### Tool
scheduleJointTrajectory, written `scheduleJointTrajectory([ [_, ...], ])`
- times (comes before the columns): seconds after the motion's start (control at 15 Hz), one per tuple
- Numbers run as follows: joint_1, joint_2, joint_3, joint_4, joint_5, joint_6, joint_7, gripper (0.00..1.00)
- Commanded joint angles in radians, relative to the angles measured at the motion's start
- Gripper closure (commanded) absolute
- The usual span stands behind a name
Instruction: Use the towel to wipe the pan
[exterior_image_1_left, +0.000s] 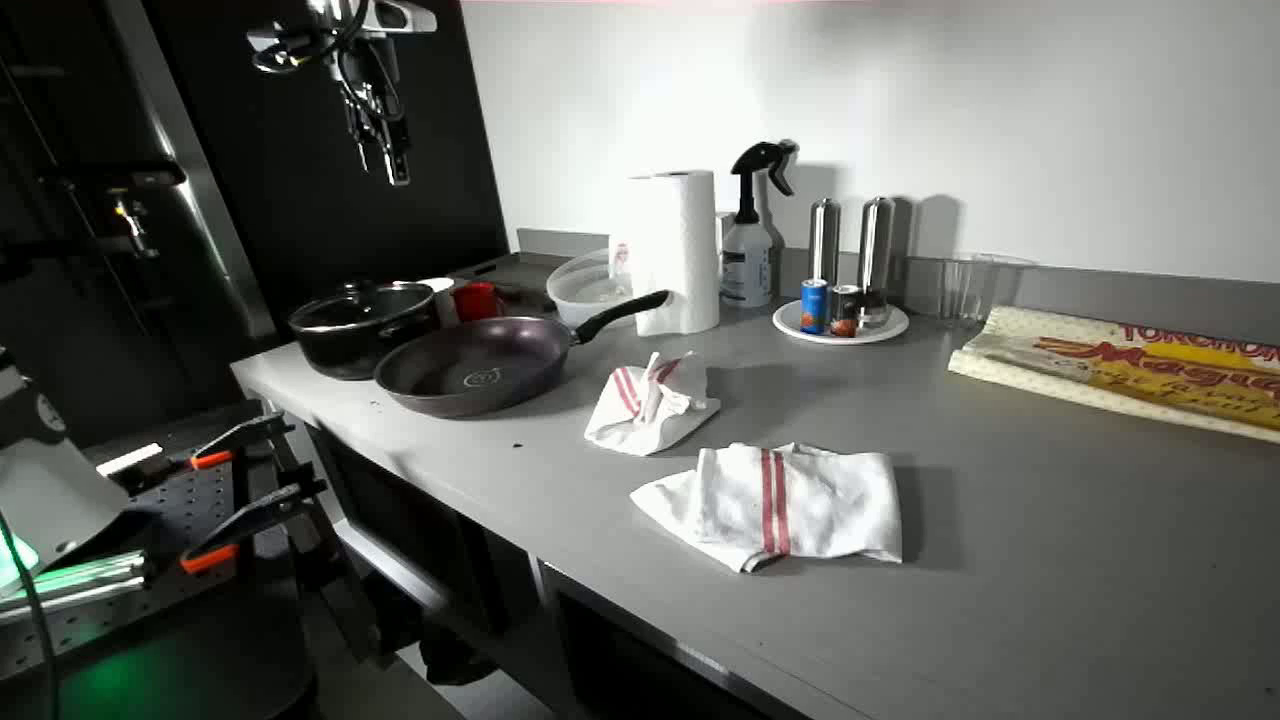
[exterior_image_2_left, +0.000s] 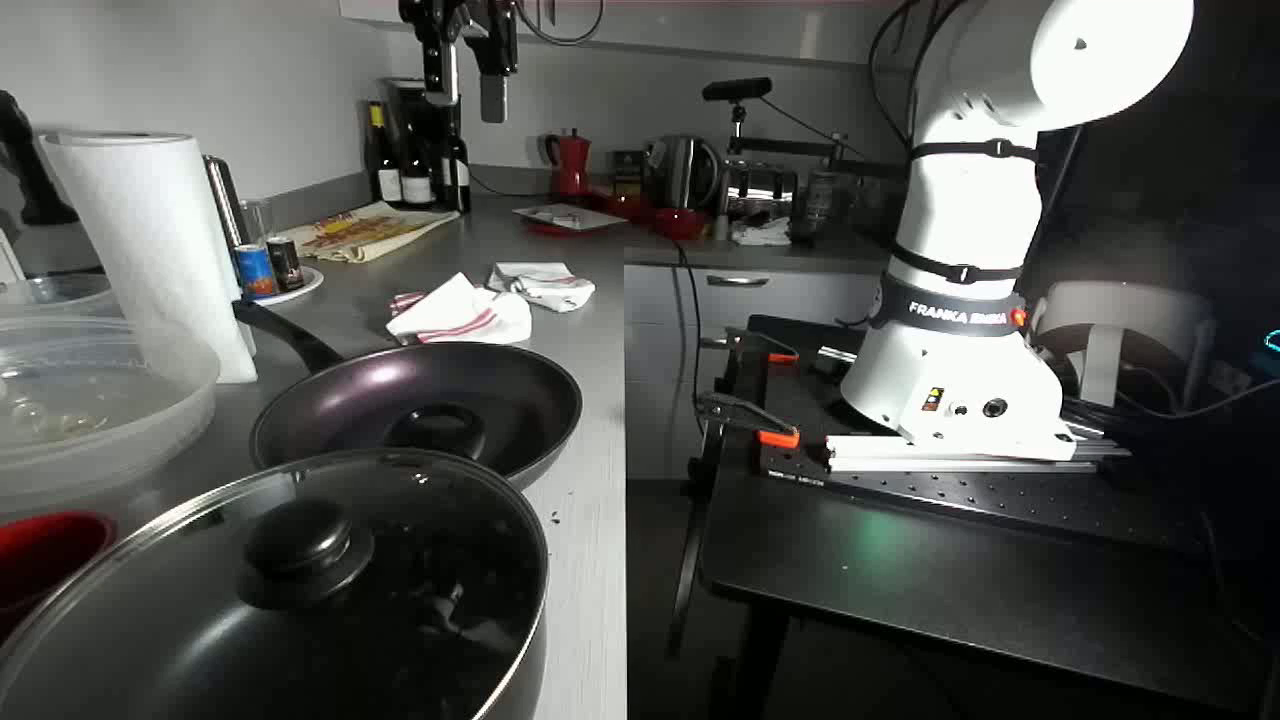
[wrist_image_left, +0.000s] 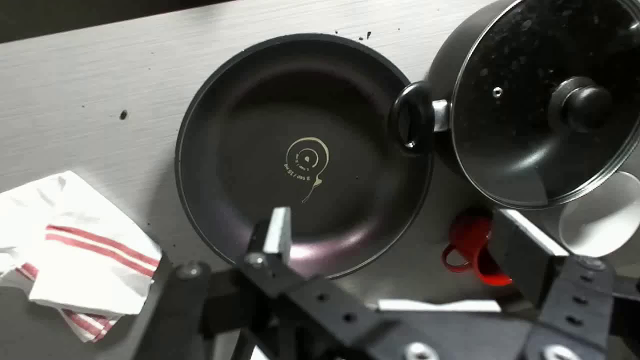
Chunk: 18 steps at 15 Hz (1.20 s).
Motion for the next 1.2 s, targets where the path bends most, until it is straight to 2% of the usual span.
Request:
scheduleJointTrajectory([
  [0.0,-0.005,0.0,0.005,0.001,0.001,-0.002,-0.001,0.0],
  [0.27,-0.032,0.057,-0.003,0.037,-0.029,-0.016,0.016,0.0],
  [0.53,-0.052,0.054,-0.006,0.017,-0.043,0.019,0.022,0.0],
  [0.8,-0.092,0.111,-0.025,0.073,-0.058,0.018,0.067,0.0],
  [1.13,-0.143,0.24,-0.056,0.186,-0.104,0.01,0.152,0.0],
])
